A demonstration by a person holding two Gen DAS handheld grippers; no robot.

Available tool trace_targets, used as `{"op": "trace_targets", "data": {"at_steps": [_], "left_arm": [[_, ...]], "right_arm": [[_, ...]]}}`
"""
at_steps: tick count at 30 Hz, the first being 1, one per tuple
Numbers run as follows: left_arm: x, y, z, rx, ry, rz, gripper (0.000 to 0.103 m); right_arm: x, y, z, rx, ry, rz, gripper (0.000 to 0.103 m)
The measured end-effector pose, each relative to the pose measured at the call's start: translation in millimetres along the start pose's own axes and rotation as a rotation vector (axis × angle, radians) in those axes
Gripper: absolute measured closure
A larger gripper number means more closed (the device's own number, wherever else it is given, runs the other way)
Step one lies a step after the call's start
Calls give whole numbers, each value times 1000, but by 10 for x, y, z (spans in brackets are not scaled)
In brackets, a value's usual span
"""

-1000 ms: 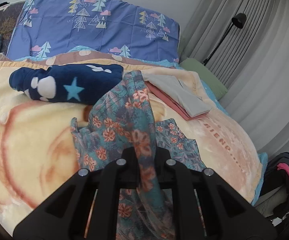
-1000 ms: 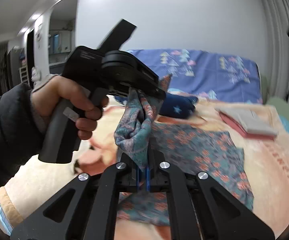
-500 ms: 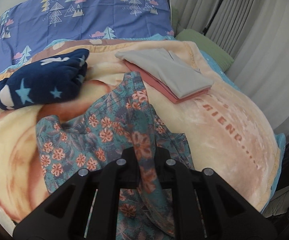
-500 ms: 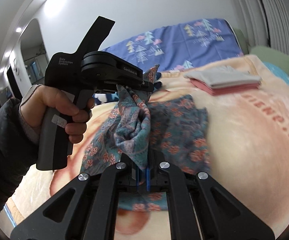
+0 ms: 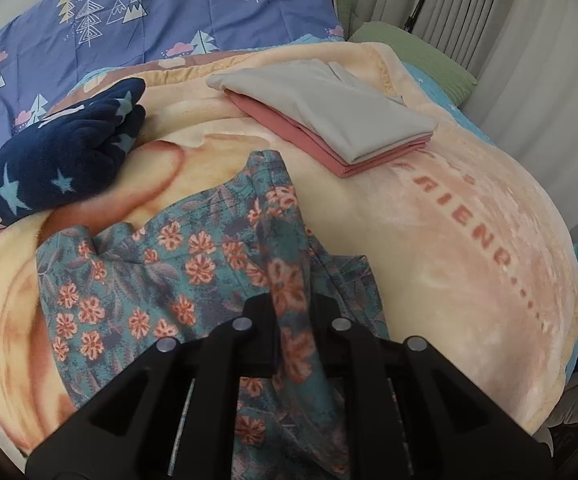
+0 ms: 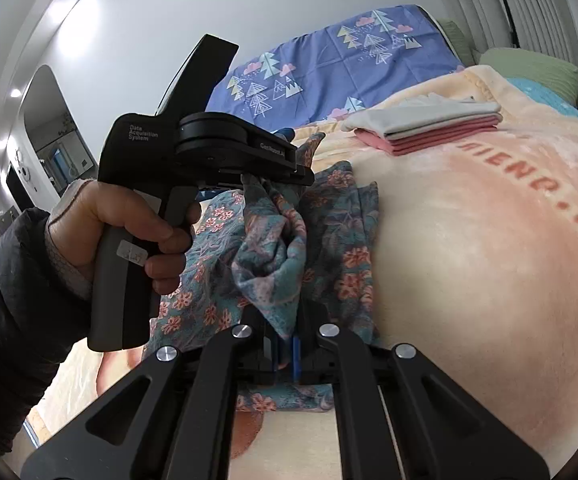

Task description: Fold small clothes

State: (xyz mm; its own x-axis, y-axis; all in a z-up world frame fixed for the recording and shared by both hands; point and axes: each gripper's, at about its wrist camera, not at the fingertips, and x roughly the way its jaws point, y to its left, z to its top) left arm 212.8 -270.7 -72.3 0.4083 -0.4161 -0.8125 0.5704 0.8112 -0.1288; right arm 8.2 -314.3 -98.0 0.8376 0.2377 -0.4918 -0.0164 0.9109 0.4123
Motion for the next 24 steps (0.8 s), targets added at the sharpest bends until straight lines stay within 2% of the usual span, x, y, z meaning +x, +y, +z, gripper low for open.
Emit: {"op": "trace_targets", "data": {"at_steps": [3,5,7,9,12,14,16,18,22,24], "left_arm": [[107,-48,-32,26,24,3,94],[172,-64,-90,54,34,-17,78],[154,-63,-148,67,26,-34,57],[61,-49,-175,64,8,-34,46],[-290,42,-283,56,-62,-35,35],[-644,114,-506,76,-157,-5,30],[-908,171,-817,97,-204,16,28],[-1078,208,-1176,124,-197,37,27],[-1308,190,-1967,236,-159,132,25],[-1371,247,-2244,219,-145,125,24]], "right_arm": [[29,-39,-12,15,15,0,99],[46,-58,-16,24,25,1,99],[55,-78,-27,28,34,2,99],[60,-96,-30,33,39,6,99],[61,-139,-25,52,47,27,99],[65,-174,-18,71,54,41,99],[76,-214,-13,91,63,53,99],[82,-217,-10,97,67,56,99],[78,-200,0,97,68,53,99],[72,-194,13,102,69,54,99]]}}
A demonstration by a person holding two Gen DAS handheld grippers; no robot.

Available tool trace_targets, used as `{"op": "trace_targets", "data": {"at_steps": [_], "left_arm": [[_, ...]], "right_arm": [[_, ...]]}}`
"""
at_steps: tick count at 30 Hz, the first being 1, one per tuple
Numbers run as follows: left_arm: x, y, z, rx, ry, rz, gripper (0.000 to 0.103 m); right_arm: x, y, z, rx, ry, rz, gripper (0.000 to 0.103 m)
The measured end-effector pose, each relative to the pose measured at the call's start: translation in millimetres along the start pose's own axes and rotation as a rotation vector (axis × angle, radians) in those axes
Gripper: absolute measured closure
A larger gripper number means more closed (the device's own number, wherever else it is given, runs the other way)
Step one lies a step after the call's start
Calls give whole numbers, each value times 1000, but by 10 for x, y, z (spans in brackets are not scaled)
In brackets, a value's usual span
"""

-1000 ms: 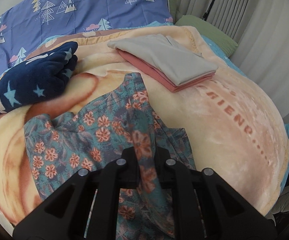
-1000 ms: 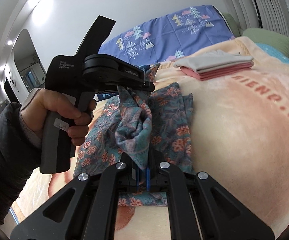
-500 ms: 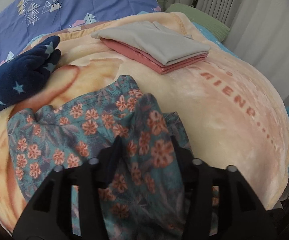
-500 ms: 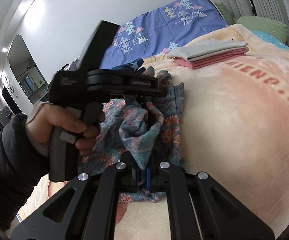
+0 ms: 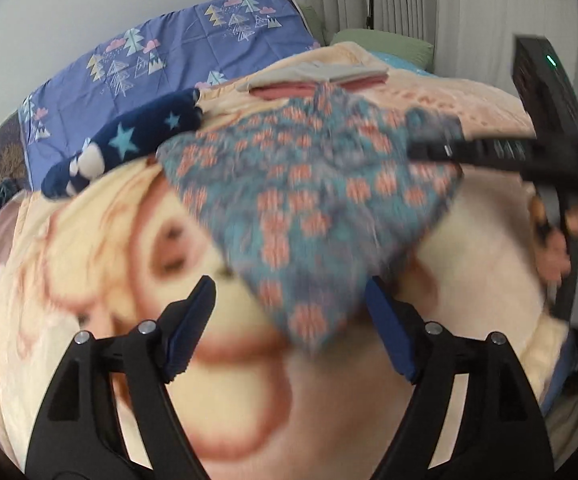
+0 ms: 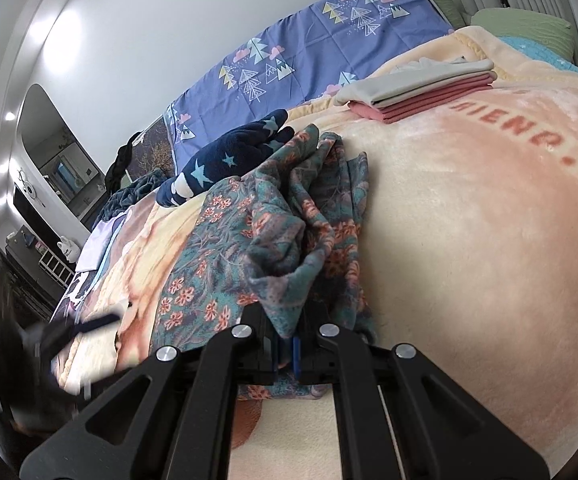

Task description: Fold small clothes

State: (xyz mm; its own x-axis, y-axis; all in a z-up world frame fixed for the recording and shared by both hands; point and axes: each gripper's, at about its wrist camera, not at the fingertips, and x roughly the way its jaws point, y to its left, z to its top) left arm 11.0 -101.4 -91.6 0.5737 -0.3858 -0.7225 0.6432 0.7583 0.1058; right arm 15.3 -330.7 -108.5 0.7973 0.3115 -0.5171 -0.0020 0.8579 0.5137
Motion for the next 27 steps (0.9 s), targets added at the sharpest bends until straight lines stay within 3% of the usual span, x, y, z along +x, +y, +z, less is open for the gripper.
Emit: {"op": "trace_targets", "data": {"at_steps": [2,5,10,14,17,22,27], "left_arm": [[-8,23,-152,-33,27,-7,24],[83,36,-222,-78,53,40,24],[155,-15,-116,-117,6,35,24],[235,-89,-51,-80,-3,165,24],[257,-21,-79,-88,13,281,24],[223,127,-215,-139,42,252,24],[273,71,-217,-103,60,268,24]], "right_arm": [[-6,9,11,5,2,1,99],[-48,69,46,2,-3,1,99],[-200,242,124,-33,-37,7,99],[-259,252,162,-38,-57,-13,99],[-202,110,130,16,-19,-20,99],[-62,-215,-109,88,83,-49,98],[-171,-184,-118,42,57,-61,95]]}}
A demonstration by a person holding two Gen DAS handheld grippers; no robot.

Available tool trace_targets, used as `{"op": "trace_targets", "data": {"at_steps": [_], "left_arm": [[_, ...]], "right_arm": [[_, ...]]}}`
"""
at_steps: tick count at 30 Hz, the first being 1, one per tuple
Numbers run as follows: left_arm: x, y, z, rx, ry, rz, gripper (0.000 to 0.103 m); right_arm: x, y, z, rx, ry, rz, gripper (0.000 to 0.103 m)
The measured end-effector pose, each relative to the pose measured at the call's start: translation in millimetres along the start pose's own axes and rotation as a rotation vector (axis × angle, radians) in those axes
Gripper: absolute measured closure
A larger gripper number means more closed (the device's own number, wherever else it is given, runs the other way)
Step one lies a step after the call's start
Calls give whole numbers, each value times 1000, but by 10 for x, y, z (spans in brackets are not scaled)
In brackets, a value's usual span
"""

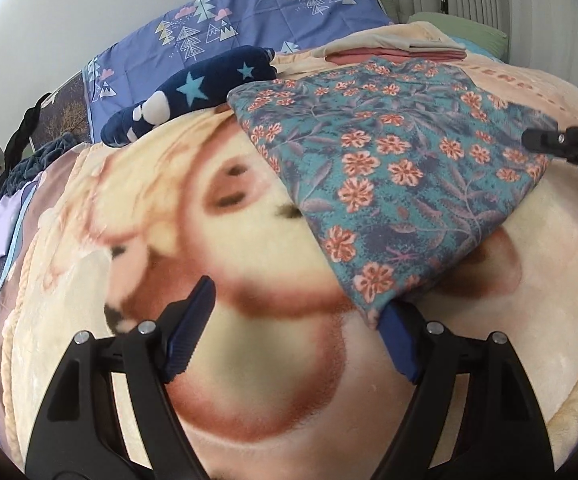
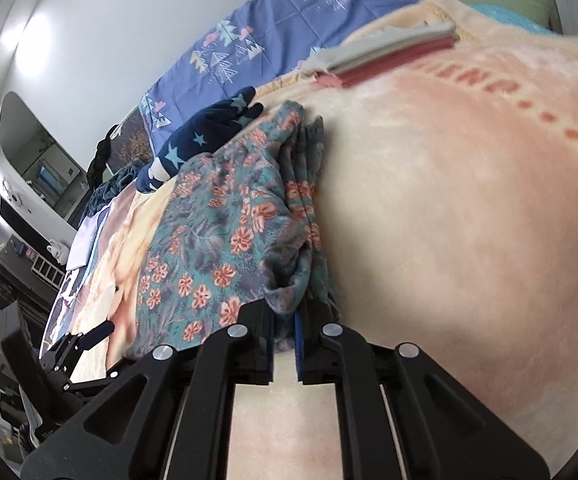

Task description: Fold small clothes

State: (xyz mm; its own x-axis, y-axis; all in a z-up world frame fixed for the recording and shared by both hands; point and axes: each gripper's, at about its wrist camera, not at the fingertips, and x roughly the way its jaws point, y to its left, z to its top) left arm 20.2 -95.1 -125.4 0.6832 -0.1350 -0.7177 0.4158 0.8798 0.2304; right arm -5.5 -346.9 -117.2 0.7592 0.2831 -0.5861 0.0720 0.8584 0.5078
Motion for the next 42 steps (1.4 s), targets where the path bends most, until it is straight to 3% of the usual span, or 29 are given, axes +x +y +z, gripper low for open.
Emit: {"op": "trace_targets", "data": {"at_steps": [5,11,12,15,17,18,19,22,23,24,25,28,32,34,36,38,40,42], "left_arm": [[38,31,-5,-22,5,-24,24],[72,24,-6,-20,16,-30,24],[77,27,-8,-22,18,-32,24],[91,51,-9,-33,20,-43,24],[106,63,-12,-40,25,-51,24],[110,65,-12,-42,26,-52,24],[112,68,-14,-43,26,-54,24],[123,87,-23,-54,30,-54,21],[129,92,-25,-58,33,-54,21],[137,100,-26,-61,36,-50,21],[149,114,-24,-68,41,-51,21],[159,150,-28,-86,42,-77,21],[111,121,-26,-74,26,-100,32],[79,98,-34,-62,21,-118,37],[59,84,-44,-56,19,-126,40],[45,105,-69,-63,20,-143,42],[41,131,-94,-76,23,-173,42],[45,159,-103,-86,28,-188,42]], "right_arm": [[-82,-153,53,34,-37,-33,91],[-49,-338,30,116,-8,3,88],[-61,-343,28,119,-10,14,82],[-16,-359,24,146,39,76,49],[91,-348,-1,142,107,116,48],[129,-336,-22,132,114,102,53],[115,-333,-24,124,101,78,84],[-43,-427,-8,161,52,45,95],[-95,-445,-2,147,29,-15,96],[-153,-454,1,108,0,-164,102],[-185,-472,-3,85,-16,-224,102],[-284,-456,33,72,-20,-188,101],[-384,53,107,-134,-90,-86,99],[-279,306,82,-217,-63,-9,99],[-88,368,34,-257,-13,-69,99],[177,128,-60,-169,58,-172,102],[191,-97,-90,-52,69,-113,103],[105,-97,-90,-52,60,-113,103]]}}
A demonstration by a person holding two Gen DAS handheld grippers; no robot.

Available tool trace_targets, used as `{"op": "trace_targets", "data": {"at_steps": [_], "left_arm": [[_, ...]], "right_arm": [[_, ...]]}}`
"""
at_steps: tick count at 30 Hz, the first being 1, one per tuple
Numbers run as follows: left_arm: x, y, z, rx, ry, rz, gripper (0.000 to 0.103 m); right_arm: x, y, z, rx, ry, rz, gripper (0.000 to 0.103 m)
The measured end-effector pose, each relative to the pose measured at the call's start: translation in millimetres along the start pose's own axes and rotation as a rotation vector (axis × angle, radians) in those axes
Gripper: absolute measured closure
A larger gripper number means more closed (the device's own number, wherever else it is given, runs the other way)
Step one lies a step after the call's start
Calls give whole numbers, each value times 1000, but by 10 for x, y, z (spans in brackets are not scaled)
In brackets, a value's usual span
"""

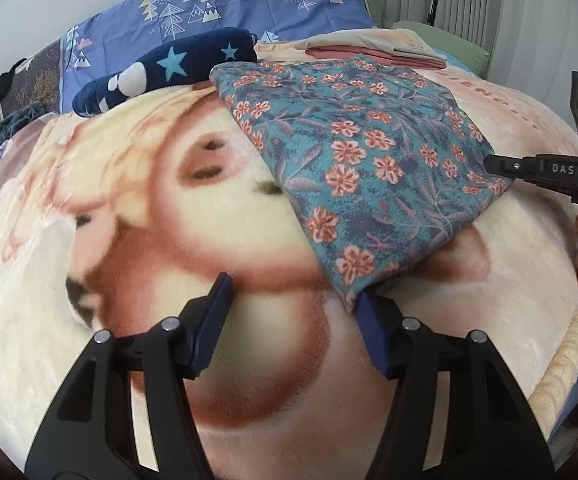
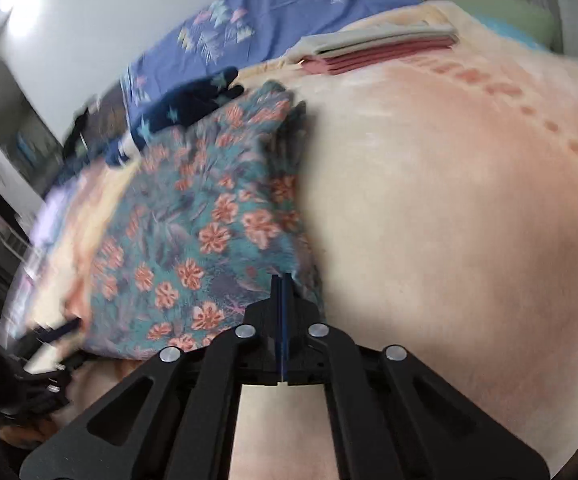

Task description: Fold small clothes

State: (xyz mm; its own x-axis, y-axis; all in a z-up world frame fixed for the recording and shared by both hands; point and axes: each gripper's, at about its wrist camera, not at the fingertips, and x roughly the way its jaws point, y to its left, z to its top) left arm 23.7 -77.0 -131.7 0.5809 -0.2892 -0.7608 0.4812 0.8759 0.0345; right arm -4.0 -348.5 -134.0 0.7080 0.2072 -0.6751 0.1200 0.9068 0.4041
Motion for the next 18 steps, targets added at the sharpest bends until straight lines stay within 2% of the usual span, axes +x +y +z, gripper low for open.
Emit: {"op": "trace_targets", "data": {"at_steps": [2,5,7,9,10,13,16,18], "left_arm": [[-27,-6,28,5,4,-4,44],[-171,-26,90,17,-25,-53,52],[-264,-29,161,13,-55,-95,54],[-315,-51,242,9,-90,-114,54],[-342,-55,312,-1,-117,-148,55],[-324,-78,477,-45,-156,-224,55],[-67,-197,582,-15,-116,-194,56],[187,-258,547,13,-43,-138,56]], "right_arm": [[-18,112,-46,-72,-8,-40,103],[-45,185,-44,-125,12,-30,98],[-85,234,29,-122,13,-17,98],[-160,292,144,-129,-26,20,97],[-211,359,229,-151,-56,30,98],[-307,592,426,-231,-148,18,98],[-164,709,578,-278,-173,31,98],[118,662,601,-278,-102,7,98]]}}
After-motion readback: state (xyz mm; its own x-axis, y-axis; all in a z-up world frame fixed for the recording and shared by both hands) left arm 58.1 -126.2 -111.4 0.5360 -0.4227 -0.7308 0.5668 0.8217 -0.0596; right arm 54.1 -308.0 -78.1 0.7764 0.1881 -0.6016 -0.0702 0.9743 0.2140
